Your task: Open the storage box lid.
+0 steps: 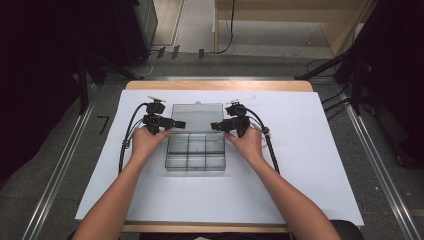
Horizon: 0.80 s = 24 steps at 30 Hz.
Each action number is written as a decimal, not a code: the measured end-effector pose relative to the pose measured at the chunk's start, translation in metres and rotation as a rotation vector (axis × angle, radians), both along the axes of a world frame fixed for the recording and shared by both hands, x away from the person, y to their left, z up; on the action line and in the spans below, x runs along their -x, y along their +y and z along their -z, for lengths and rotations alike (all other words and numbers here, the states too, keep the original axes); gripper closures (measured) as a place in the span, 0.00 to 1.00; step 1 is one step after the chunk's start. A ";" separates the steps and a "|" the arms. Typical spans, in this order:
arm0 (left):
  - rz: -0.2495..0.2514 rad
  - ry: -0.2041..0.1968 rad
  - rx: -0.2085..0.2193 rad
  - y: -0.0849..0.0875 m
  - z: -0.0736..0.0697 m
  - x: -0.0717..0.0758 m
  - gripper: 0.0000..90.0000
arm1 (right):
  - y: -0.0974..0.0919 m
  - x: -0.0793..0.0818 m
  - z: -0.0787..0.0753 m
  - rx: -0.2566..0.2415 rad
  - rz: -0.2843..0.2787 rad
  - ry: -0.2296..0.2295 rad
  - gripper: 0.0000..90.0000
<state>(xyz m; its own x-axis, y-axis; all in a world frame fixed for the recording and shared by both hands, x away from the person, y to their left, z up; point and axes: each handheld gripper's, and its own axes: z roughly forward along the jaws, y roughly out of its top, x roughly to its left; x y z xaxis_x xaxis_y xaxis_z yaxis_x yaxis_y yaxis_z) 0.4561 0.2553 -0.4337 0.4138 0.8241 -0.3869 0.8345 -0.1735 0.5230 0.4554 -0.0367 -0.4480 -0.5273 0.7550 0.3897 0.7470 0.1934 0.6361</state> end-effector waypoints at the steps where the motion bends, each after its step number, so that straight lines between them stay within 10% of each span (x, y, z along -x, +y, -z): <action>1: 0.000 0.002 0.000 0.000 0.000 0.000 0.40 | 0.000 0.000 0.000 0.000 0.000 0.001 0.46; 24: -0.022 0.062 0.009 0.003 0.005 -0.003 0.36 | 0.000 0.000 0.003 0.019 -0.004 0.004 0.42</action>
